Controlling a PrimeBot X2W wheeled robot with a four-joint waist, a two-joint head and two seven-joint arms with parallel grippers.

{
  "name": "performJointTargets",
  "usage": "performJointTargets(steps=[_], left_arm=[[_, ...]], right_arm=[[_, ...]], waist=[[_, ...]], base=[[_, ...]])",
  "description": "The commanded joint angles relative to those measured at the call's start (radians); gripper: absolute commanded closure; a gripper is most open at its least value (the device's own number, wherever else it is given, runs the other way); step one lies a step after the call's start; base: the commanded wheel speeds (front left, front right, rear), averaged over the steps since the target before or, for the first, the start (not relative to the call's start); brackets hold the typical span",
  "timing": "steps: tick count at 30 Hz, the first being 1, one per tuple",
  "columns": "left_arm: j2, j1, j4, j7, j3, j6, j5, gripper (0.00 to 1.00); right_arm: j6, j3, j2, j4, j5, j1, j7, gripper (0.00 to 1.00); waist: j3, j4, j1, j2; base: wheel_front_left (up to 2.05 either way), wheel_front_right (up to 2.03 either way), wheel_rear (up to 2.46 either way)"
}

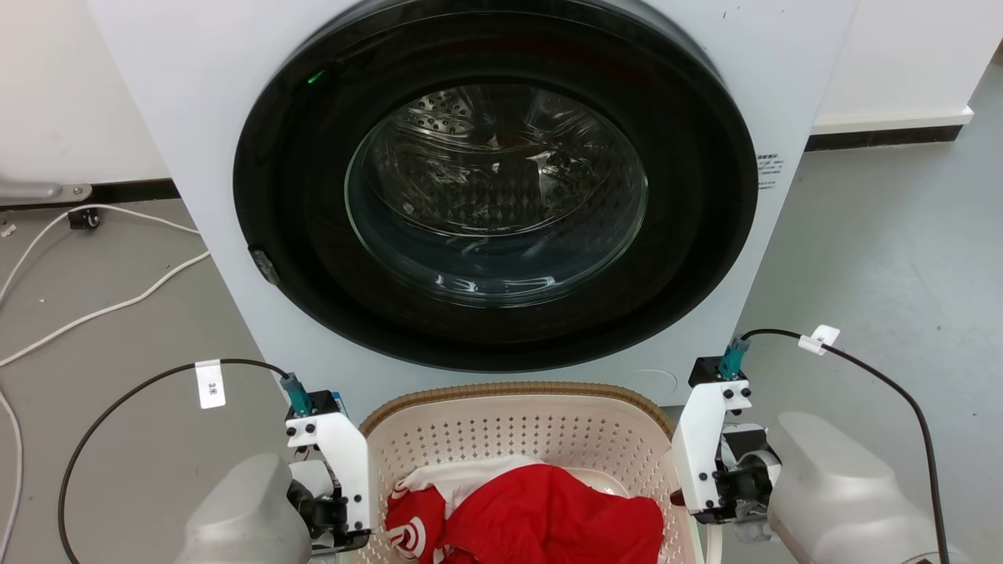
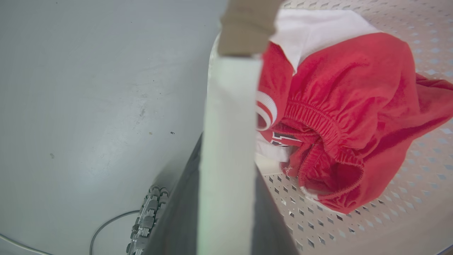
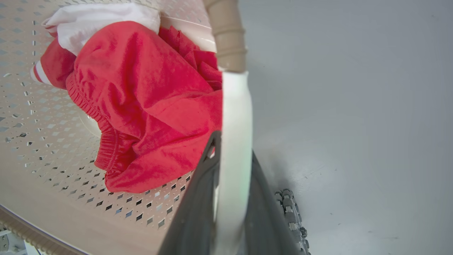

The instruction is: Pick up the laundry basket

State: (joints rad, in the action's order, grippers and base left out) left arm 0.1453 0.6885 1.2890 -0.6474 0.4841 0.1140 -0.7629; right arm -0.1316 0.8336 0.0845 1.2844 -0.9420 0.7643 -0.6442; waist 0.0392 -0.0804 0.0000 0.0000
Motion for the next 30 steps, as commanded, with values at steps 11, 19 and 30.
performJointTargets(steps=[11, 19, 30], left_arm=[[0.014, -0.015, 0.001, -0.018, 0.009, -0.003, -0.013, 1.00], [0.007, -0.018, 0.002, -0.029, 0.011, -0.008, -0.022, 1.00], [0.003, -0.020, 0.001, -0.039, 0.015, -0.012, -0.031, 1.00]], right_arm=[[0.002, -0.019, 0.021, 0.009, 0.024, -0.017, 0.003, 1.00], [0.002, -0.029, 0.019, 0.008, 0.038, -0.015, 0.014, 1.00], [0.002, -0.043, 0.020, 0.007, 0.052, -0.018, 0.022, 1.00]], waist=[[0.006, 0.002, 0.0000, 0.0000], [0.005, 0.007, 0.0000, 0.0000], [0.004, 0.012, 0.0000, 0.0000]], base=[[0.00, 0.00, 0.00], [0.00, 0.00, 0.00], [0.00, 0.00, 0.00]])
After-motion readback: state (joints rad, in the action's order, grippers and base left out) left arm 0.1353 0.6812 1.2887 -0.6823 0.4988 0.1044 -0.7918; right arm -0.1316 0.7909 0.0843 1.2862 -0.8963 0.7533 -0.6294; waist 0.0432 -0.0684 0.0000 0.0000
